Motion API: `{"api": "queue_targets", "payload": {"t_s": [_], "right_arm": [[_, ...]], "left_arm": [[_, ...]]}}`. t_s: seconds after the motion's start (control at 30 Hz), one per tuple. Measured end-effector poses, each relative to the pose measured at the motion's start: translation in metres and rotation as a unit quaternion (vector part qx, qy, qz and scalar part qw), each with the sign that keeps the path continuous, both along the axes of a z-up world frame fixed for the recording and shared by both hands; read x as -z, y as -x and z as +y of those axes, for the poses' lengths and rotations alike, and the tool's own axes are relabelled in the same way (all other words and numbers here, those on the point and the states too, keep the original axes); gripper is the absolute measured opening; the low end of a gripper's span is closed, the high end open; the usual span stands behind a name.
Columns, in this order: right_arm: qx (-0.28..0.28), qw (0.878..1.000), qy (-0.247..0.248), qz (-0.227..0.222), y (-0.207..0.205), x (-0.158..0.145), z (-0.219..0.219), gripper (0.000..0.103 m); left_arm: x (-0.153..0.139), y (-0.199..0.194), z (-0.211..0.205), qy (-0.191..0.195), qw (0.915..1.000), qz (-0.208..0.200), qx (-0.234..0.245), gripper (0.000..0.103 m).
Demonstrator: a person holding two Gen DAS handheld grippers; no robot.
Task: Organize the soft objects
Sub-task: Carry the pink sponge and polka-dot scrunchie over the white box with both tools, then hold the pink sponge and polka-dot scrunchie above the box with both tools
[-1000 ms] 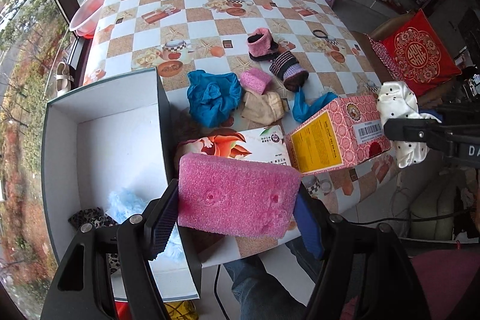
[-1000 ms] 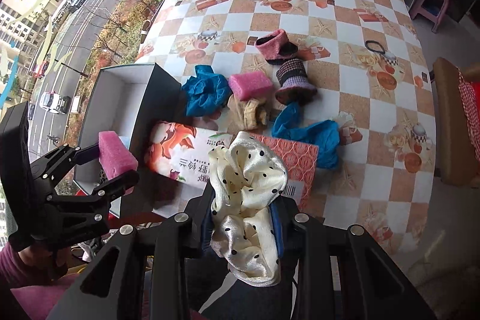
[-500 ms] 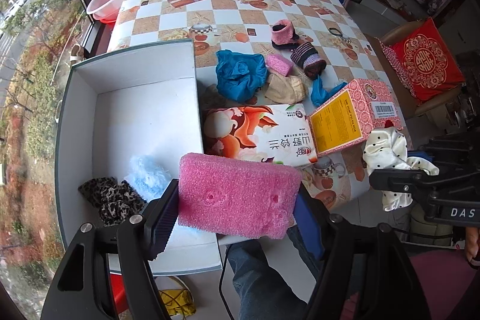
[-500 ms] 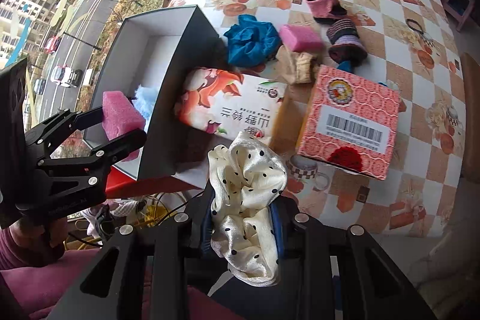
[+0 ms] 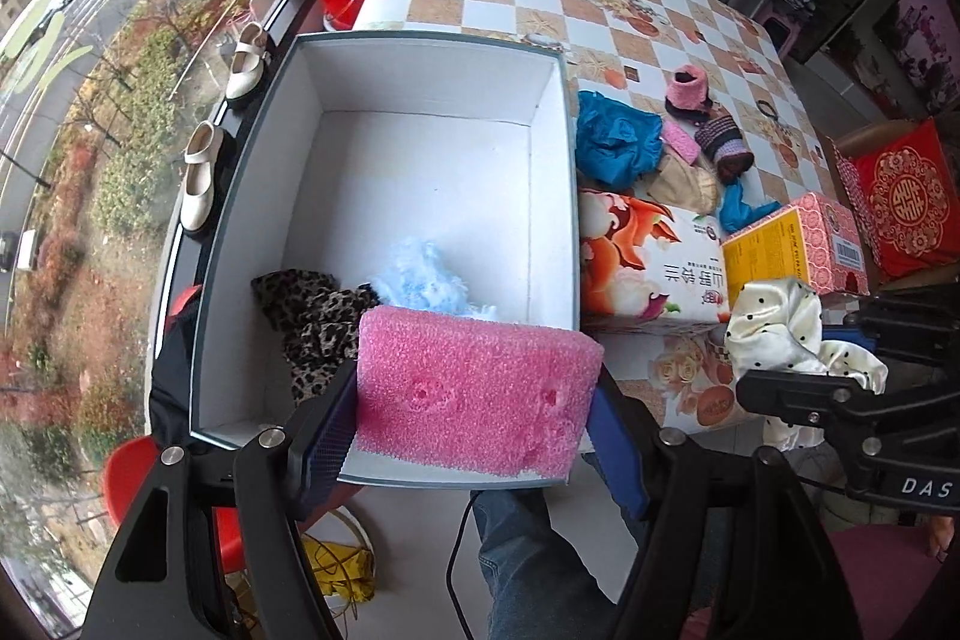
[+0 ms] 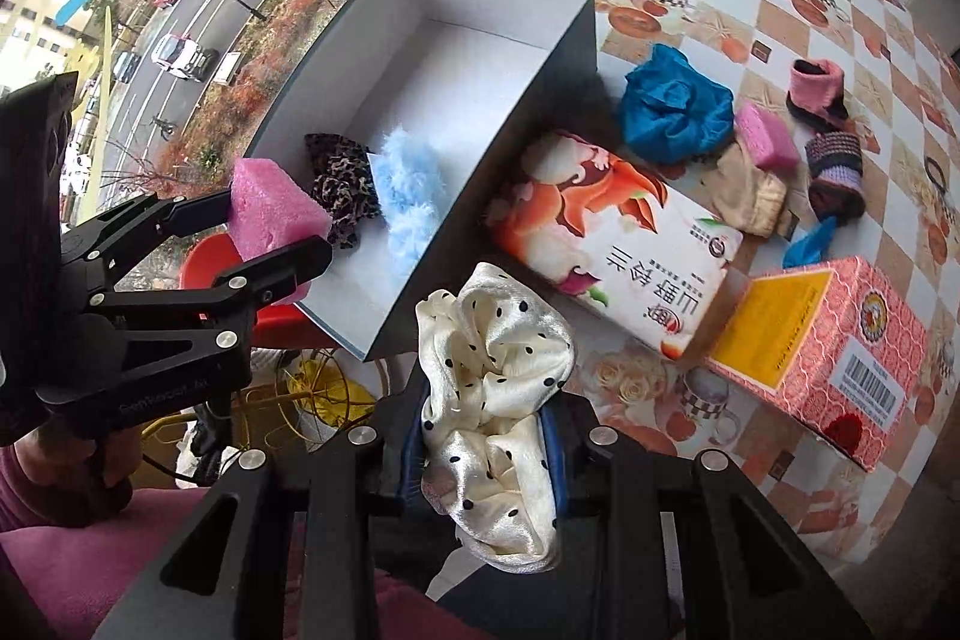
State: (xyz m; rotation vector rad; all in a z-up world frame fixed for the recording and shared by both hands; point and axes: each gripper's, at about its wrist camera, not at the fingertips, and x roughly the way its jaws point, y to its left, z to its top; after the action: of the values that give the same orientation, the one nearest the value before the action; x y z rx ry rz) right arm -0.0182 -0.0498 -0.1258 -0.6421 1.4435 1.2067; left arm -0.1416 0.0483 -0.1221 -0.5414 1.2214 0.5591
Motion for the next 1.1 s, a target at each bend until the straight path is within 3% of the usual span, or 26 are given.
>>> {"api": "queue_targets", "payload": {"t_s": [0.23,0.6,1.1], "right_arm": [[-0.008,1.0,-0.016,-0.009,0.002,-0.008,0.04,0.033],[-0.021,0.998,-0.054,-0.023,-0.007,-0.032,0.119,0.033],[-0.004,0.999,-0.041,-0.01,-0.033,-0.019,0.144,0.033]], "left_arm": [[-0.004,0.011,0.026,-0.017,0.9988,-0.002,-0.045,0.074],[-0.014,-0.006,0.076,-0.039,0.9954,-0.009,-0.086,0.074],[0.006,-0.028,0.095,-0.02,0.9947,0.006,-0.101,0.074]]}}
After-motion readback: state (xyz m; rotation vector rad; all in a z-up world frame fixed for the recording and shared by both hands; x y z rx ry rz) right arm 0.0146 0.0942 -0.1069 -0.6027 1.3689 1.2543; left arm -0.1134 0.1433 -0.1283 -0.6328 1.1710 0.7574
